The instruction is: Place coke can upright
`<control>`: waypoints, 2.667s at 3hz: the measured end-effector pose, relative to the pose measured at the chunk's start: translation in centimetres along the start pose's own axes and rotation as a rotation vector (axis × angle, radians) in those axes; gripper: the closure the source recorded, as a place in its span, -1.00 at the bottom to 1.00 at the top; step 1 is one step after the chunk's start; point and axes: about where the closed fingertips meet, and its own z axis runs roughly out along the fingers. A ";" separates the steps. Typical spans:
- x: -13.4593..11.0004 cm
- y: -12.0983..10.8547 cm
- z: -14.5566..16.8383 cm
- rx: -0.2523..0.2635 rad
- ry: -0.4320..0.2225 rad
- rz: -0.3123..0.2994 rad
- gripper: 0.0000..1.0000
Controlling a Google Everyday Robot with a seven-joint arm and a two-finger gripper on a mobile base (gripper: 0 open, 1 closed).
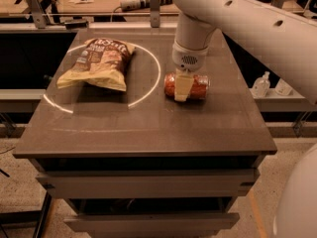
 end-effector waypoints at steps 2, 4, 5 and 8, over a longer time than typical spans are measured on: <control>1.4 -0.4 -7.2 0.035 -0.293 0.023 1.00; 4.3 0.1 -12.5 0.025 -0.856 -0.016 1.00; 4.4 1.7 -13.9 -0.022 -1.158 -0.027 1.00; 5.0 4.7 -8.8 -0.098 -1.436 0.057 1.00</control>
Offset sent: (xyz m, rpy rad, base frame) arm -0.0409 -0.0317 0.1800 0.7976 -0.0548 0.0268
